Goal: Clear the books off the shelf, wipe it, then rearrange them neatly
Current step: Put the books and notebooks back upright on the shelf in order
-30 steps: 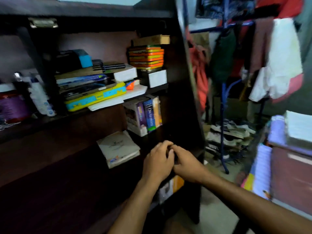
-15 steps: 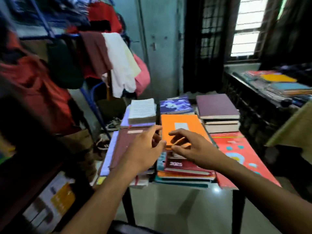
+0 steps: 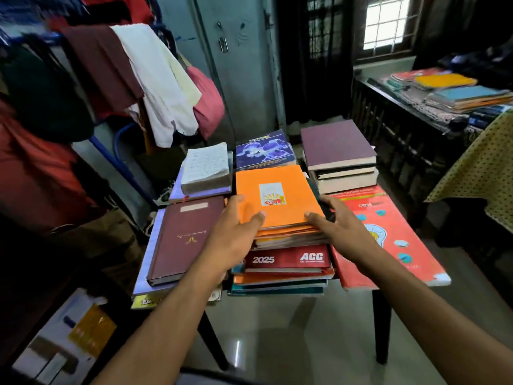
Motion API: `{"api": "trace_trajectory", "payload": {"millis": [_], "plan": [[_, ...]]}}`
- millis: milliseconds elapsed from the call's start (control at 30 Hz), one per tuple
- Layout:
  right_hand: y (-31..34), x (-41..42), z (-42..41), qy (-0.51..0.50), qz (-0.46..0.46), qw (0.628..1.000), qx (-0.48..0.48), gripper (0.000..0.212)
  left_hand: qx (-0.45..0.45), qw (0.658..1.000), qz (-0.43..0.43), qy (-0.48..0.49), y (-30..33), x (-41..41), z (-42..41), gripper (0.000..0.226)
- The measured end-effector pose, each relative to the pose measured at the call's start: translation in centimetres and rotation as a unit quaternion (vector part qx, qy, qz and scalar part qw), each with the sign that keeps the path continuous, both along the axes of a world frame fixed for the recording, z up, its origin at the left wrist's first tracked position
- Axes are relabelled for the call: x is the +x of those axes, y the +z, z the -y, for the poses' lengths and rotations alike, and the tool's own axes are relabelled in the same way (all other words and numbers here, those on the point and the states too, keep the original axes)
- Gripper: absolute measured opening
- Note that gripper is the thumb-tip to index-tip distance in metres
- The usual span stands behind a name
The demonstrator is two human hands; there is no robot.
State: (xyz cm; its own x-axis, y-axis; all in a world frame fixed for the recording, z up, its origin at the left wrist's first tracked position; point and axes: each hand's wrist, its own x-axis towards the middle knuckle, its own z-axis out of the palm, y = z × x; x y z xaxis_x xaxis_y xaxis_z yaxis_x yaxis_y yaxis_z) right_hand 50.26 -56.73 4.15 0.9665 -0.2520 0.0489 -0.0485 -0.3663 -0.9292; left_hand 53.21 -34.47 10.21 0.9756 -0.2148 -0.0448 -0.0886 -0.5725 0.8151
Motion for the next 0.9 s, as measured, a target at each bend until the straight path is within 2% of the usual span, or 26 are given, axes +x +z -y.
{"api": "trace_trajectory", "payload": {"millis": [67, 233, 367, 433, 533, 767, 833, 900], "plan": [[0.1, 0.1, -0.1, -0.003, 0.009, 1.000, -0.029, 0.061, -0.001, 1.000, 0.000, -0.002, -0.1, 0.2, 0.1, 0.063], [0.9, -0.6, 0.0, 0.009, 0.002, 0.999, -0.035, 0.048, 0.000, 1.000, -0.023, -0.004, 0.3, 0.3, 0.6, 0.064], [1.8, -0.8, 0.0, 0.000, 0.000, 1.000, 0.018, 0.033, -0.010, 0.998, -0.061, -0.007, 0.9, 0.4, 1.1, 0.058], [2.1, -0.6, 0.0, -0.003, -0.005, 0.999, 0.039, 0.036, -0.006, 0.998, -0.063, -0.003, 0.9, 0.6, 1.1, 0.061], [2.1, -0.4, -0.1, -0.001, -0.010, 1.000, 0.022, 0.044, -0.009, 0.998, -0.069, 0.000, 0.8, 0.8, 0.9, 0.066], [1.5, -0.7, -0.1, 0.003, 0.008, 1.000, -0.011, 0.041, -0.043, 0.994, -0.100, 0.009, -0.2, 1.2, 0.1, 0.046], [1.1, -0.9, -0.3, 0.001, 0.008, 1.000, -0.011, 0.040, -0.074, 0.990, -0.119, 0.018, -0.4, 1.6, -0.3, 0.046], [0.9, -1.2, -0.7, 0.004, 0.009, 0.999, -0.054, 0.043, -0.082, 0.988, -0.132, 0.028, -0.4, 1.7, -0.7, 0.050]]}}
